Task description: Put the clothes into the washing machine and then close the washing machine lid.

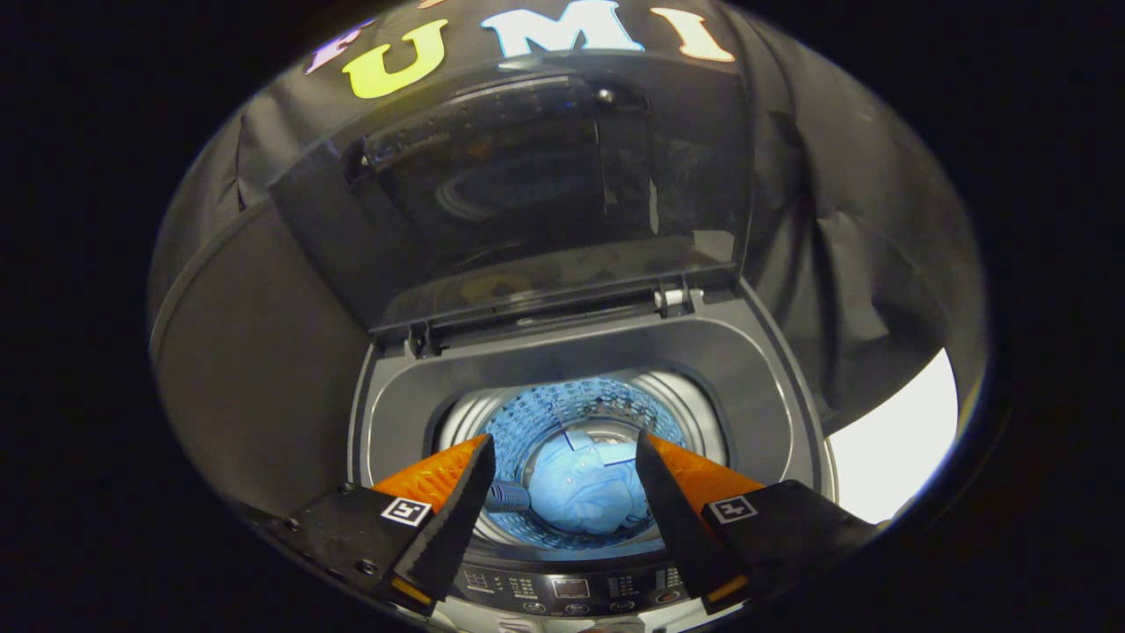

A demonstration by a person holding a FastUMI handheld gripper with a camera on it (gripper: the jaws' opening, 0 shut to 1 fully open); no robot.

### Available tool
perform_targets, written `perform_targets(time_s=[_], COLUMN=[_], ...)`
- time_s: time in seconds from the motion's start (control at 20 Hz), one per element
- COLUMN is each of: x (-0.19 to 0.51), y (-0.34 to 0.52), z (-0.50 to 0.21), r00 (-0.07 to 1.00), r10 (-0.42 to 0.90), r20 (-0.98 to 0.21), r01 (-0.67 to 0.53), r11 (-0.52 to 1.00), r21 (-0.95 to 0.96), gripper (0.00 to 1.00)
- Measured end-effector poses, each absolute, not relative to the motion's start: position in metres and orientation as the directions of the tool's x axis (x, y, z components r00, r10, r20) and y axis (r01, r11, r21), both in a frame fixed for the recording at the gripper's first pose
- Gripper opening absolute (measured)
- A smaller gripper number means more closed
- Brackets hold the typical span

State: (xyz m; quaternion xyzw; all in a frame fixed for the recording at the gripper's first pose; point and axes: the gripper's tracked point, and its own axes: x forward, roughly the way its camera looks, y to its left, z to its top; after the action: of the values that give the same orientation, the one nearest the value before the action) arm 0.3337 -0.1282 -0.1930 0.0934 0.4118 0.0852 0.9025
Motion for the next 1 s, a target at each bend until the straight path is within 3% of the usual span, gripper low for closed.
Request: perform_targets(time_s=[0.55, 1.0], x=[0.342, 0.362], y=[-0.148, -0.154], z=[-0.085, 0.045], r00=[0.819, 0.917], r10=[0.265, 0.305], r20=[-0.509, -0.257], r01=[-0.113, -0.244], r11=[0.944, 0.939], r21=[0.31, 0.244], gripper=[0.98, 0.98])
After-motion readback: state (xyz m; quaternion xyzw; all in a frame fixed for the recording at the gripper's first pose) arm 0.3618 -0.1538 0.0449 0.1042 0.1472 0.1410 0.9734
